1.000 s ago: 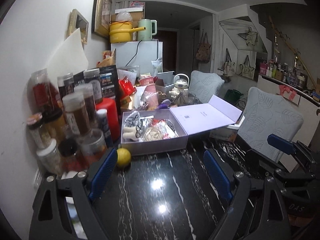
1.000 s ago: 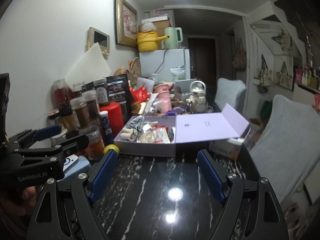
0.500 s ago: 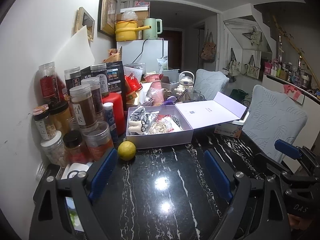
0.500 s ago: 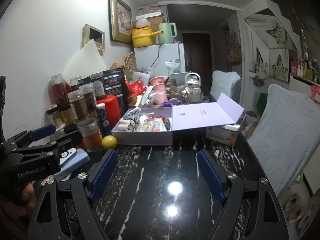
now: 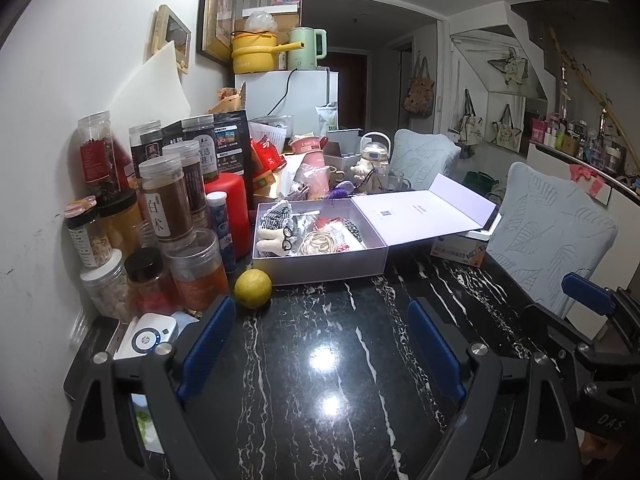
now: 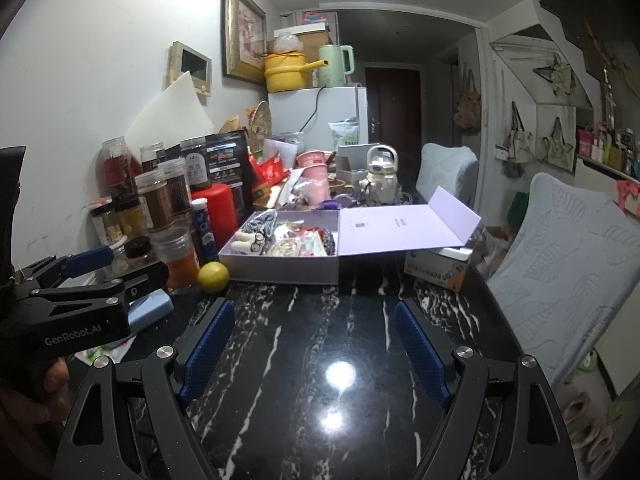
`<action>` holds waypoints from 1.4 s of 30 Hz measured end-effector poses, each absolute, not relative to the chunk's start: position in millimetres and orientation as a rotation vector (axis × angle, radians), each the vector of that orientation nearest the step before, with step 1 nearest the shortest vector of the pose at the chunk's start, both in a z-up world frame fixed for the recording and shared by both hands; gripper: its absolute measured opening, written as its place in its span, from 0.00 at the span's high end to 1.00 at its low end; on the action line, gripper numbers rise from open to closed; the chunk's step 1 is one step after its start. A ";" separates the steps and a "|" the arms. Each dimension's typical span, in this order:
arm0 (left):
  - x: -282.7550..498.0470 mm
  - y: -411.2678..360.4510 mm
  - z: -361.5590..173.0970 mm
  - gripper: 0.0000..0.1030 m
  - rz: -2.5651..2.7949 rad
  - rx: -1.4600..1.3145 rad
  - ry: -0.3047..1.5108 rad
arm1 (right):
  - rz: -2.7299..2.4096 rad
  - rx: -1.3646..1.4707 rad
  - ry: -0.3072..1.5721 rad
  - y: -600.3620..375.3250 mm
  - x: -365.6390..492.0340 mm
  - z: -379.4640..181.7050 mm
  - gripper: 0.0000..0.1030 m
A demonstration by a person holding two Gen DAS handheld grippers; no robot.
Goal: Organize soft objects
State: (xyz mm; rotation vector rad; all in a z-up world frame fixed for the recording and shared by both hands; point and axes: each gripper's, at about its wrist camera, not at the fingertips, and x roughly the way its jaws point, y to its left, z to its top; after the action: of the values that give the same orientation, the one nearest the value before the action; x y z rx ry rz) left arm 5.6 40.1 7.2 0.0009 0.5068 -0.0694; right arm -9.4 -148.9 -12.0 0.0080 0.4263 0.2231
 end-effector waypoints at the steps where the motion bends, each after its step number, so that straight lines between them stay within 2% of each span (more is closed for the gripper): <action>1: 4.9 39.4 7.3 0.14 -0.071 0.001 0.508 | 0.226 0.007 0.425 -149.2 -9.8 -11.8 0.19; 34: 2.5 32.8 8.3 0.14 -0.086 0.009 0.520 | 0.209 -0.003 0.426 -156.8 -19.6 -9.6 0.19; 42: 3.5 32.0 6.2 0.14 -0.081 0.016 0.532 | 0.206 -0.006 0.427 -157.1 -20.1 -10.6 0.16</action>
State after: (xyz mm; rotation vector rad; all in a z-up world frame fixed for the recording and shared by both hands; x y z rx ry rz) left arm 3.5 32.0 6.2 0.0158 0.5317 -0.0810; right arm -20.1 -157.1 -10.6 -0.0061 0.4272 0.2062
